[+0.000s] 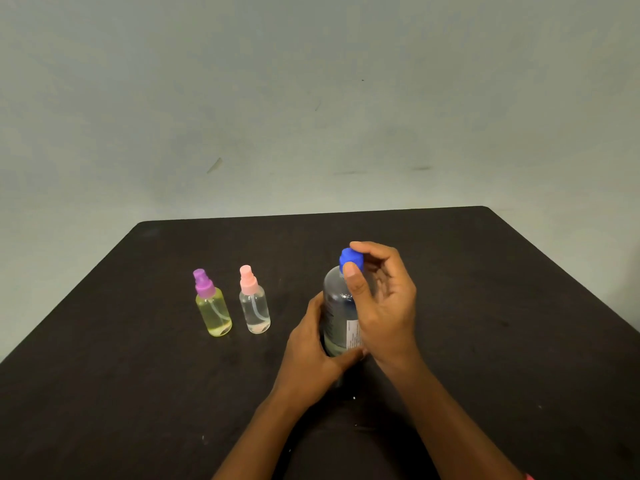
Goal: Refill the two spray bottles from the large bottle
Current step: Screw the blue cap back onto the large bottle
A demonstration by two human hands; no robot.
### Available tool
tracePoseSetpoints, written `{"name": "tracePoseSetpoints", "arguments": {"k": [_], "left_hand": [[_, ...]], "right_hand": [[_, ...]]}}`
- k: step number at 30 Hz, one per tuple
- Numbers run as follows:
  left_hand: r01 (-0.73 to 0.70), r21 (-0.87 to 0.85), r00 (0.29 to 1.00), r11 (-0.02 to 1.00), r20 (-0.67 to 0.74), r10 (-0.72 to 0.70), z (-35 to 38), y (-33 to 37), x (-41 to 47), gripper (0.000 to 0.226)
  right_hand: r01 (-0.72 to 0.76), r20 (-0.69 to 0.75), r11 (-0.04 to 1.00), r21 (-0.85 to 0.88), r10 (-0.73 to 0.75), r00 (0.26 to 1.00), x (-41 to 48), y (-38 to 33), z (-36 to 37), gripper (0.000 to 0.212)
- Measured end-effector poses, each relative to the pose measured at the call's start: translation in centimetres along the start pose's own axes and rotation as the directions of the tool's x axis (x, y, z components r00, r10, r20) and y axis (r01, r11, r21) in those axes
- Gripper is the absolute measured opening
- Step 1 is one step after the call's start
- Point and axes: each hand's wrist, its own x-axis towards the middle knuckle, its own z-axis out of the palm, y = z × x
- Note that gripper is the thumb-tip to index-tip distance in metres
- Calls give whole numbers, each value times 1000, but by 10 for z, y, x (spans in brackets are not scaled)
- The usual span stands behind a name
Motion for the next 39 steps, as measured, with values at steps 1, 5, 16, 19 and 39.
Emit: {"name": "tracePoseSetpoints", "arguments": {"k": [1, 5, 16, 19, 39], "left_hand": [[2, -2, 1000, 1000, 2, -2, 0, 0, 0, 67], [12, -3, 1000, 1000, 11, -12, -1, 0, 0, 66], [-3, 1, 1000, 1000, 11, 3, -1, 1, 1, 73], [-12, 3, 1000, 1000, 7, 12, 0, 0, 1, 72], [1, 2, 1000, 1000, 19, -1, 0, -3, 1, 71]], "right_hand": [[6, -4, 1000, -1, -6, 1000, 0, 0, 1, 21], [12, -16, 1000, -18, -13, 1000, 1, -3, 3, 28], [-47, 2, 997, -59, 47, 999, 0, -3, 1, 41], [-48, 28, 998, -48, 49, 998, 0, -3, 0, 41], [13, -22, 997, -72, -15, 1000, 0, 0, 3, 39]]}}
